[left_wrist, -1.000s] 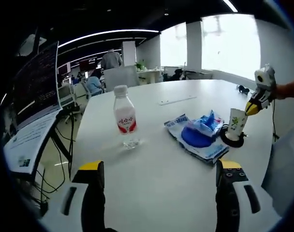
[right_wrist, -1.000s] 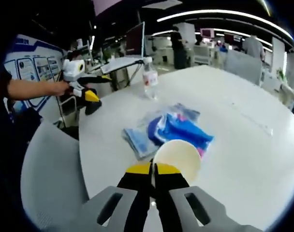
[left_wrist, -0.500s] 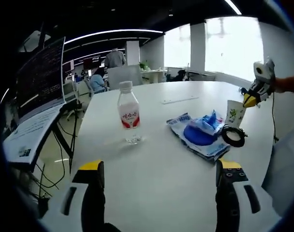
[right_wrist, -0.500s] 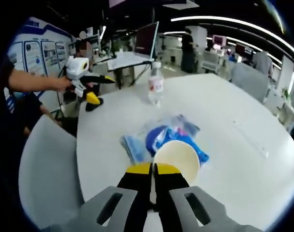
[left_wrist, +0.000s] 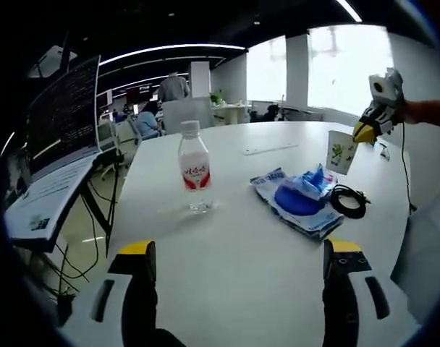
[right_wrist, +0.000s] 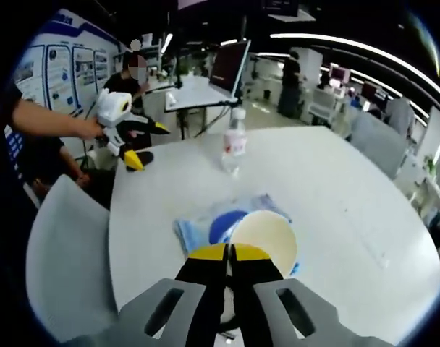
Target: Arrange the tabletop items into an orderly group along one side of the table until the central work area is clear of visible clutter.
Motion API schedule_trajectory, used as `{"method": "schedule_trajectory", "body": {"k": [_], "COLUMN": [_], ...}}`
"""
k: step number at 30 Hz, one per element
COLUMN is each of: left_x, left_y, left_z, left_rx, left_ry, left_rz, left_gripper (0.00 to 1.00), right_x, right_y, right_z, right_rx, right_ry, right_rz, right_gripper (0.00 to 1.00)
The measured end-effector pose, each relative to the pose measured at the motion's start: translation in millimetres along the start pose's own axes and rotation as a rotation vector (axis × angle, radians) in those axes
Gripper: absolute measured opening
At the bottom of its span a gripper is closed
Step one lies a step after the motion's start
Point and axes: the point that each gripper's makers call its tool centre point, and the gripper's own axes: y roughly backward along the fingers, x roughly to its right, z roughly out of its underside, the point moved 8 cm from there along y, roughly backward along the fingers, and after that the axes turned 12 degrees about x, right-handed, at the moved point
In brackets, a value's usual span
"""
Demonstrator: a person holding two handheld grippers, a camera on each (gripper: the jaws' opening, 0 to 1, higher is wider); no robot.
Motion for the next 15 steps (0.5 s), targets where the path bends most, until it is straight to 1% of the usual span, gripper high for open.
{"method": "schedule_trajectory", "body": {"k": [8,15], "left_x": [3.6,8.7], "left_y": [2.4,3.8], "left_z": [5.7,5.0], "left_rx": [-0.012,-0.004], "left_ry": [0.008,-0.001], "left_rz": [0.015,0.028], "left_gripper": [0.96,0.96], "right_x": [5.8,8.3], "right_y": [-12.7,-25.5], "right_z": [-19.6,-33.9], "right_rx": [0.002,0.006], "right_ry": [0.046,0.084], "right_rz": [-0.02,-0.041], "right_gripper": [0.0,0.0]}}
